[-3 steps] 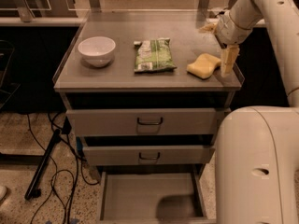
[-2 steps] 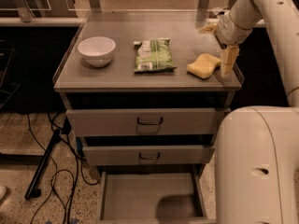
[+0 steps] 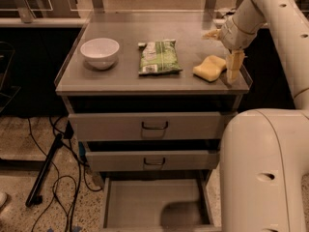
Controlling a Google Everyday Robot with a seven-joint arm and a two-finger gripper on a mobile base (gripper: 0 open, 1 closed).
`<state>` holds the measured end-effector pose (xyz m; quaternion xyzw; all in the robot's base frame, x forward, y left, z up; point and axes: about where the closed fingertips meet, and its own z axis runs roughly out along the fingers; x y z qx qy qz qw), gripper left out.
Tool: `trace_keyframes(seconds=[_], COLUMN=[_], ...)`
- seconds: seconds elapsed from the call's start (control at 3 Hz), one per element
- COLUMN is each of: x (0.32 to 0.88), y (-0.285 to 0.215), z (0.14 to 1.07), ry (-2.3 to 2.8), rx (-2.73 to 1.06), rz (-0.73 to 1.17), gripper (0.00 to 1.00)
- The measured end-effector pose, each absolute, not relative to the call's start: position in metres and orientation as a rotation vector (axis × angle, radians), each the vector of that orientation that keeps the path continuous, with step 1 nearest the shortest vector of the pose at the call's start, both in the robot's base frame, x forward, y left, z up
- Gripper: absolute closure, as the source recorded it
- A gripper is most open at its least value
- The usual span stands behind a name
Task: Place sponge into bottom drawer
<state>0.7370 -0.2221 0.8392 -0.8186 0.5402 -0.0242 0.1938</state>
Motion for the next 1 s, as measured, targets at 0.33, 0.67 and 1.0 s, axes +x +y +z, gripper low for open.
trace_keyframes(seconds=[0.33, 0.67, 1.0], x=[0.7375, 0.7380, 0.7380], y=[-0.2204, -0.2208, -0.2208], z=[0.8325, 0.8295, 0.8293], ry=[1.523, 1.540, 1.540], rx=[-2.303, -2.288, -2.288], rz=[-0.061, -0.058, -0.058], gripper=[0.00, 0.00, 0.26])
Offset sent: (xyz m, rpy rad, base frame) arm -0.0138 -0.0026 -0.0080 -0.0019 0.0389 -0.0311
